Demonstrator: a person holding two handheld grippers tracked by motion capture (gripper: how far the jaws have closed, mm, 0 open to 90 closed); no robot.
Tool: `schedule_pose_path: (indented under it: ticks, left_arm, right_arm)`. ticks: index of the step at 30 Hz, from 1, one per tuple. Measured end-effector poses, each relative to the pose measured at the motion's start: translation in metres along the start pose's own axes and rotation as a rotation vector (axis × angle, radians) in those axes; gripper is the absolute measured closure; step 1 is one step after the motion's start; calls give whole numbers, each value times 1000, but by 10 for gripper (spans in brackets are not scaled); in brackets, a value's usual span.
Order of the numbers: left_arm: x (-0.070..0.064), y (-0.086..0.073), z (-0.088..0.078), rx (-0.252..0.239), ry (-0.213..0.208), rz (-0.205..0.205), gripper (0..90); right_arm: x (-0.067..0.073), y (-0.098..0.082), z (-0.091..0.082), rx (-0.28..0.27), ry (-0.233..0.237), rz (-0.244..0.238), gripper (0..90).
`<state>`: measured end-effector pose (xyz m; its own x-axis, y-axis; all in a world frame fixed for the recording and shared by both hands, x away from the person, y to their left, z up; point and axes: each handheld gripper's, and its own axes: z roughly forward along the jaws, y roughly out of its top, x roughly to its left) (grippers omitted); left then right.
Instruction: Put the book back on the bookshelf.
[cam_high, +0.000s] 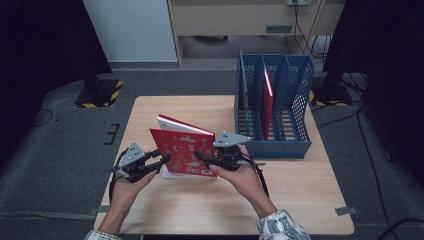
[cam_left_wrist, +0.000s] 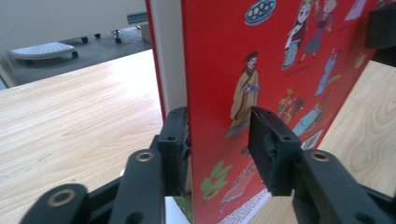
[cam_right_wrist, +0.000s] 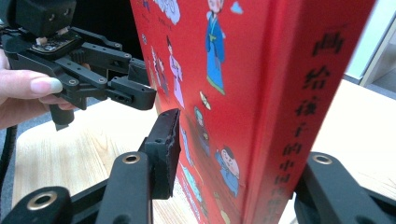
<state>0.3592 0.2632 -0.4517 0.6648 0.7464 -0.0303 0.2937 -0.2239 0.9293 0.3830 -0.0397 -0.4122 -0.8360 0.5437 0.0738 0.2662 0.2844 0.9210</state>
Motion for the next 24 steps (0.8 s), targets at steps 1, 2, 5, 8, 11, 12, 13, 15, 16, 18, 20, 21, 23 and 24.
schedule_pose_path:
  ticks: [1,2,5,8,11,12,13,15,16,18,20,21,23,24]
  left_arm:
    - [0,0,0,-3,7,-2,555]
    - [0,0,0,-7,16,-5,537]
    - [1,-1,0,-17,36,-17,499]
    - [2,-1,0,-20,40,-19,490]
    - [1,0,-1,-25,42,-16,493]
    - [1,0,-1,-27,43,-17,493]
    - [1,0,-1,-28,42,-17,497]
    - [1,0,-1,-34,40,-24,503]
    - [1,0,-1,-37,38,-27,511]
    - [0,0,-1,-37,38,-26,517]
    - [0,0,0,-36,36,-25,518]
    - [0,0,0,-35,35,-25,518]
    - [0,0,0,-34,33,-24,521]
    - [0,0,0,-33,33,-23,523]
  right_arm:
    - [0,0,0,0,0,0,547]
    - [0,0,0,1,0,-1,549]
    - [0,1,-1,1,2,-4,551]
    - [1,3,-2,0,2,-8,549]
    - [1,7,-3,-9,4,-14,548]
    - [1,9,-3,-13,3,-20,549]
    - [1,11,-4,-19,3,-23,549]
    - [1,15,-5,-33,5,-33,544]
    - [1,17,-5,-36,6,-35,542]
    - [0,21,-5,-42,5,-36,537]
    - [0,24,-4,-47,10,-38,535]
    - [0,25,-3,-48,10,-42,535]
    - [0,27,-2,-51,17,-45,534]
    - [1,28,-1,-53,19,-45,531]
